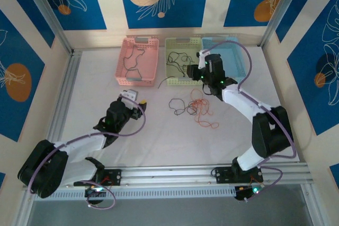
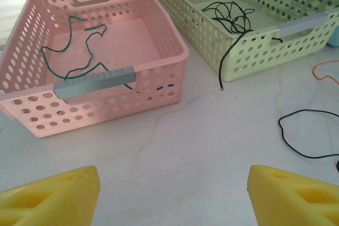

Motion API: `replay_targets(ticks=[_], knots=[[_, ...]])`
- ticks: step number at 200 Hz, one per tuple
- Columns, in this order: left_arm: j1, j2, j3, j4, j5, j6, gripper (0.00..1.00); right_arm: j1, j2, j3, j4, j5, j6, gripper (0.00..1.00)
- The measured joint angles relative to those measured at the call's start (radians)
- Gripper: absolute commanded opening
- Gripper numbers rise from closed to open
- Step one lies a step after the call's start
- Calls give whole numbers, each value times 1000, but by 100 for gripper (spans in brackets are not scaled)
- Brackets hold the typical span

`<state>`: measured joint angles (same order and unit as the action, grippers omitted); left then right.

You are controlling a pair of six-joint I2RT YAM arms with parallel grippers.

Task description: Untangle the cables

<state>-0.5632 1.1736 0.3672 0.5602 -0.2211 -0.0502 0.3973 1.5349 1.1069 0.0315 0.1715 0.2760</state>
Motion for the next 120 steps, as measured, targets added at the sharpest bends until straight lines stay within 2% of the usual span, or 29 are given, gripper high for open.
replay_targets(ticks=[25,53,88,120], knots=[[0,0,0,0,-13,0,73,87,-25,66,-180,1,0,34],[0,-6,0,0,-22,0,73,170,24,93,-373,-13,14,33],[0,-17,0,0,-26,0,73,237,157,118,-537,-22,20,34],[0,-19,0,0,-27,0,73,240,307,206,-608,-34,15,35]])
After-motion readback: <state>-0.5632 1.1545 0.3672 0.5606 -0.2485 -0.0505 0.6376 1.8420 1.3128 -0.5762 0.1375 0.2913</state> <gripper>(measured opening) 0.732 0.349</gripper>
